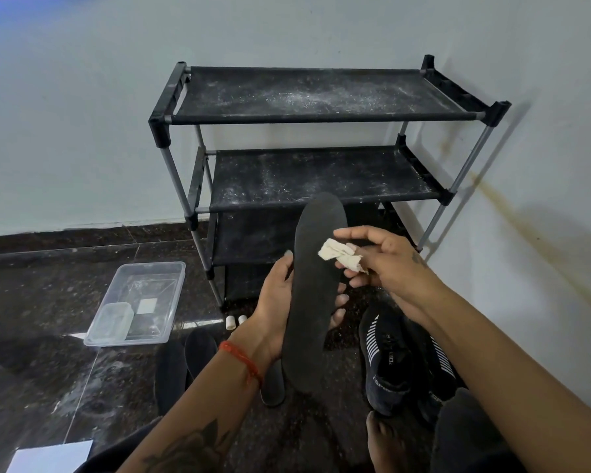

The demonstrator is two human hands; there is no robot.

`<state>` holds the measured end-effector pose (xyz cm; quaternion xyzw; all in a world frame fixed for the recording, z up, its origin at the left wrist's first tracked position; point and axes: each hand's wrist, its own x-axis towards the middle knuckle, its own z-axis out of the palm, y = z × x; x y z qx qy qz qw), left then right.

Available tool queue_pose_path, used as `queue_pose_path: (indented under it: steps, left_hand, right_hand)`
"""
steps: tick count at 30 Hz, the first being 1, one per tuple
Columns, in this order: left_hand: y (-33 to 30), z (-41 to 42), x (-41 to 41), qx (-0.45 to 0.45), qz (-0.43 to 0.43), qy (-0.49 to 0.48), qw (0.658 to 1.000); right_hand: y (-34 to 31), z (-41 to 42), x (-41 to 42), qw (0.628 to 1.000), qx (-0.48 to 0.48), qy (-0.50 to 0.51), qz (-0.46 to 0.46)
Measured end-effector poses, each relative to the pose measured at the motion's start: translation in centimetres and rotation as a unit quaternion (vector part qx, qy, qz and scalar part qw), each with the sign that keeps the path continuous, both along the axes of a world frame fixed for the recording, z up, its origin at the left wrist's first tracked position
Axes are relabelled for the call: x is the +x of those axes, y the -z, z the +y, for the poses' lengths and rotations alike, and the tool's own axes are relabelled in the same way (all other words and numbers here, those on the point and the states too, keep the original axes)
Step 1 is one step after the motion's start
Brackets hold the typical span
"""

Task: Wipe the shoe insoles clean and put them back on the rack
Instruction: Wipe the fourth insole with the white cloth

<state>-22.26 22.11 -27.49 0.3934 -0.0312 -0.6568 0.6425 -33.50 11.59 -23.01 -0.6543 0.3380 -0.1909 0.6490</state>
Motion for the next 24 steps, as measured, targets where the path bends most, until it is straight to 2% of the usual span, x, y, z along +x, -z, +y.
queue_pose_path:
  steps: [4,9,11,15,19,21,24]
  left_hand:
    - [0.2,-0.1,0.1,0.008,0.000,-0.002,1.000]
    - [0.1,0.0,0.0,0.002,0.000,0.021,1.000]
    - [0.0,0.1,-0.2,-0.001,-0.005,0.035,0.999]
    - [-0.2,0.1,-0.5,-0.007,0.001,0.030,1.000]
    - [-0.3,0.0,-0.5,-0.032,0.019,0.029,0.999]
    - [-0.2,0.1,-0.6,-0.037,0.010,0.034,0.999]
    - [-0.1,0.1,-0.6,-0.039,-0.011,0.042,0.998]
  right_hand:
    - [-0.6,-0.3,-0.2,0.991,0.122,-0.043,-0.045]
    - [-1.2,-0.6,-0.2,0.964,0.238,0.003,-0.116]
    - [-1.3,-0.5,-0.2,0.964,0.237,0.015,-0.120]
    - [-0.8,-0.7,-0.1,0.978,0.144,0.089,-0.125]
    - [-0.7,-1.0,-0.1,0.980,0.003,0.140,-0.139]
    - [0.0,-1.1,-0.1,0.980,-0.118,0.136,-0.084]
    - [1.4,-1.2,0.1,0.923,-0.371,0.099,0.033]
